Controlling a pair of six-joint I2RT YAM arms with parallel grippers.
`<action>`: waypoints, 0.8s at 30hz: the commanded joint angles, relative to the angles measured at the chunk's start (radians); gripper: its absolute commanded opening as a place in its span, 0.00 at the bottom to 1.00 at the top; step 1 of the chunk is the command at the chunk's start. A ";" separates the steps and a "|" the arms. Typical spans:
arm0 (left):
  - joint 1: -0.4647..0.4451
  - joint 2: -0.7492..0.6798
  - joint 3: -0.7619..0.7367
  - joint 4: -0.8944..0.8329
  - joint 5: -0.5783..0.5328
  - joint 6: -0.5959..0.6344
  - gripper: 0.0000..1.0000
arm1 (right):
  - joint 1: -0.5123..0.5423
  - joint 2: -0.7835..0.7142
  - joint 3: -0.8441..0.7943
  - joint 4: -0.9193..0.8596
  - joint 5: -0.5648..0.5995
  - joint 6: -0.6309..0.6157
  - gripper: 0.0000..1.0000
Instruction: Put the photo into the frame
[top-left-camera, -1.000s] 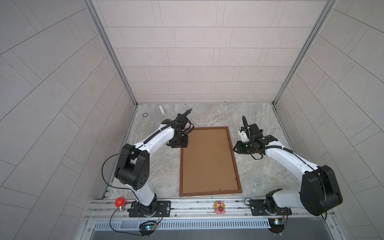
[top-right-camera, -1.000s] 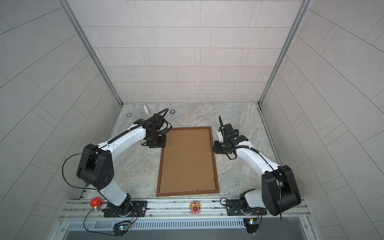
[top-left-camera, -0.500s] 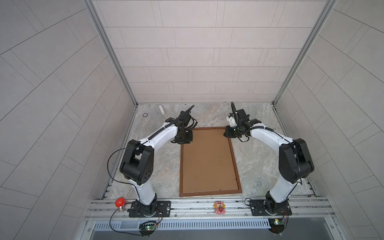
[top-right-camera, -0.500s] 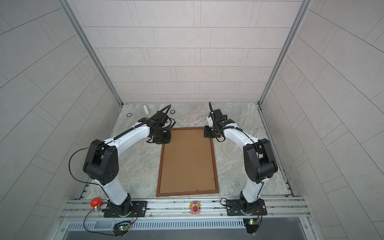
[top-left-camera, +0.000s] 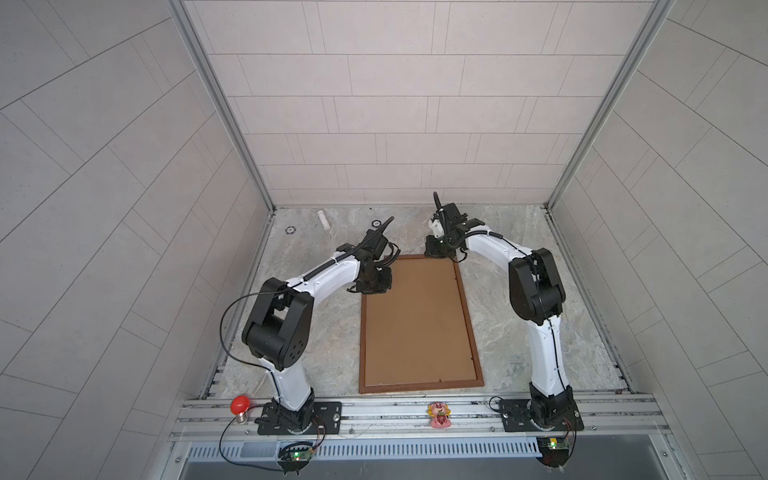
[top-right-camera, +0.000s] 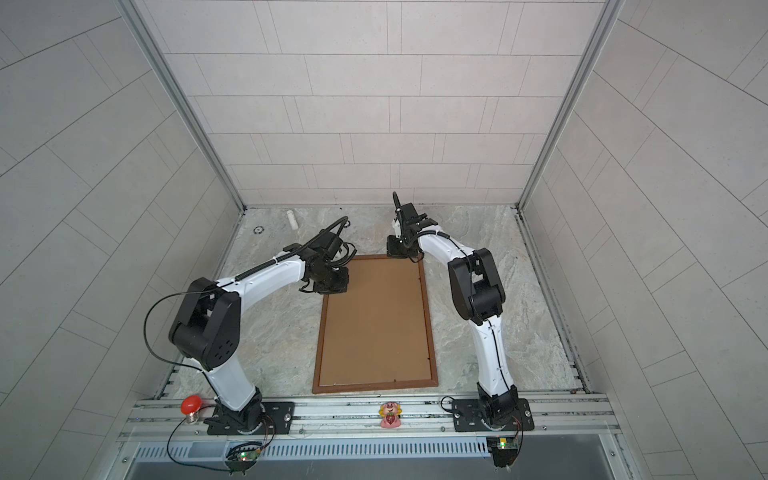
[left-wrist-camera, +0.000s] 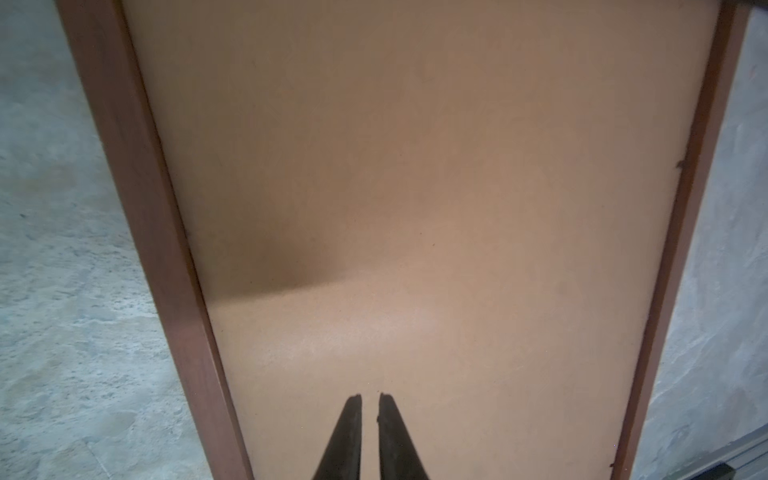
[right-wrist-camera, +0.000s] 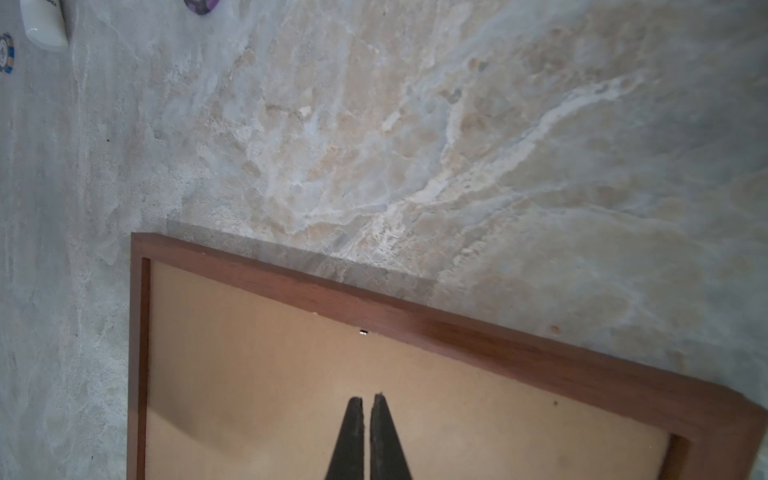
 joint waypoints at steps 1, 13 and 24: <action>-0.012 0.034 -0.033 0.012 0.011 -0.010 0.13 | 0.010 0.037 0.075 -0.064 0.022 -0.005 0.00; -0.016 0.072 -0.059 0.062 0.069 -0.035 0.15 | 0.019 0.120 0.143 -0.115 0.043 -0.032 0.00; -0.015 0.086 -0.053 0.062 0.086 -0.039 0.16 | 0.021 0.152 0.165 -0.108 0.045 -0.029 0.00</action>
